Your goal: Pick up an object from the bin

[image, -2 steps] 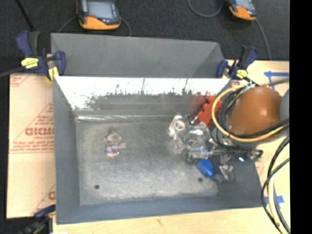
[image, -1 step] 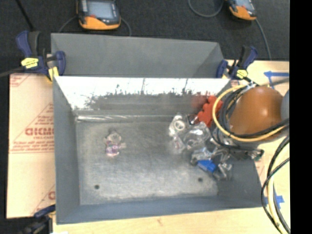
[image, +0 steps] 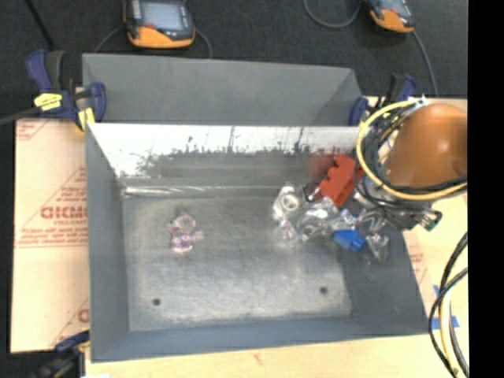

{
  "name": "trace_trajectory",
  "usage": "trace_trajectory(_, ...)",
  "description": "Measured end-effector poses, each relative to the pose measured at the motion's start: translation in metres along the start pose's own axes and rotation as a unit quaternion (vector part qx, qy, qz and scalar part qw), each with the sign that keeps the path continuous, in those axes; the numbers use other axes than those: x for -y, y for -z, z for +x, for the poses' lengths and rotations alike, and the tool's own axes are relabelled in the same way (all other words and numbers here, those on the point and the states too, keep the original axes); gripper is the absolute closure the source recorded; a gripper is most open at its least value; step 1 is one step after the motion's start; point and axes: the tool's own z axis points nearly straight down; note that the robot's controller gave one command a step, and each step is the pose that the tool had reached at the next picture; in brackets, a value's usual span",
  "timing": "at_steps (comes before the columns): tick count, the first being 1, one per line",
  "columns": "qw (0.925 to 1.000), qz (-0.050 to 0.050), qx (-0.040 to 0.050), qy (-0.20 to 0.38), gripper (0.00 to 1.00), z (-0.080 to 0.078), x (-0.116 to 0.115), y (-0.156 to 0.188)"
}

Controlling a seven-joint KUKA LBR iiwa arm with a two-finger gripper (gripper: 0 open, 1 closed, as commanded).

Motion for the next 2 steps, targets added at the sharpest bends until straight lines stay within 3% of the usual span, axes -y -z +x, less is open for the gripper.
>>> trace_trajectory(1,1.0000,0.001,-0.0004,-0.009,1.00,0.008,-0.024,0.079)
trace_trajectory(2,0.9922,-0.001,-0.0007,0.124,1.00,0.004,-0.010,0.154)
